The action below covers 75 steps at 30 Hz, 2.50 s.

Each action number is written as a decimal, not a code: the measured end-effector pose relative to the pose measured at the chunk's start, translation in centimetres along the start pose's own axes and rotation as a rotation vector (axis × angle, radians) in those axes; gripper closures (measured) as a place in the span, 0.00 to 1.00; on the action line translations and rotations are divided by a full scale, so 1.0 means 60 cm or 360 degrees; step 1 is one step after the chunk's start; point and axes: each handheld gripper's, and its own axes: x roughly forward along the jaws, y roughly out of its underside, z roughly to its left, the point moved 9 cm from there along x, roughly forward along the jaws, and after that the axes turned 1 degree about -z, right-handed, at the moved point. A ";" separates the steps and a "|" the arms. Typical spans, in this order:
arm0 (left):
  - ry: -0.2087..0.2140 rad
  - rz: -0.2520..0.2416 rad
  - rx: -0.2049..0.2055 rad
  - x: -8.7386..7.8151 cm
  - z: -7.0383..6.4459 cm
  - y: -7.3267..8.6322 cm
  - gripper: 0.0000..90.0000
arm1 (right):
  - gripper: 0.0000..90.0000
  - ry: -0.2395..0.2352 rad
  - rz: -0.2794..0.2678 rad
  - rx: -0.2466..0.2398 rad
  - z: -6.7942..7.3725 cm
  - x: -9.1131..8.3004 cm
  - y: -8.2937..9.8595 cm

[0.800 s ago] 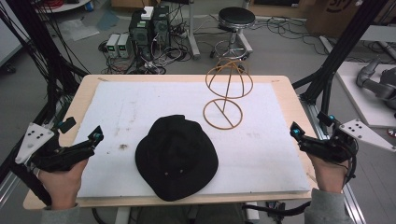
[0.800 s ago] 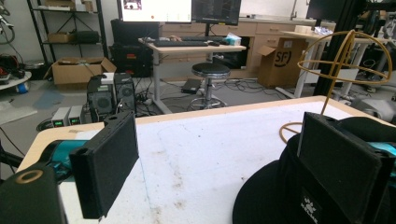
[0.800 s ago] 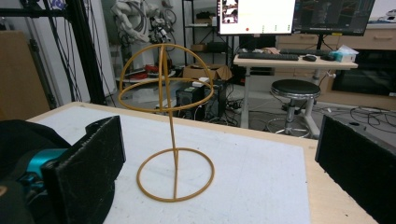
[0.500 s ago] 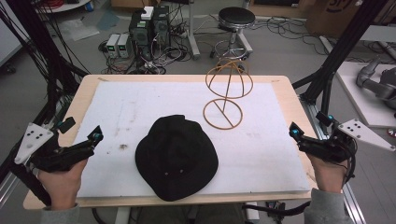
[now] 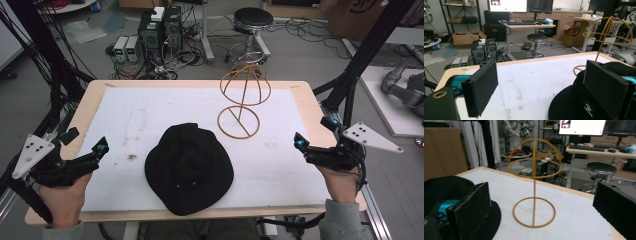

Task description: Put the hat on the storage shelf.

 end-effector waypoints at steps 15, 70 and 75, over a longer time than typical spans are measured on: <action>0.0000 0.0021 0.0016 -0.005 -0.005 0.009 0.14 | 0.01 -0.0324 0.0149 -0.0104 0.106 0.093 0.018; -0.0030 0.0059 0.0013 -0.017 0.004 0.021 0.14 | 0.30 -0.1175 0.0391 -0.0359 0.345 0.276 0.059; -0.0030 0.0062 0.0014 -0.017 0.003 0.022 0.14 | 0.45 -0.1178 0.0402 -0.0361 0.344 0.279 0.062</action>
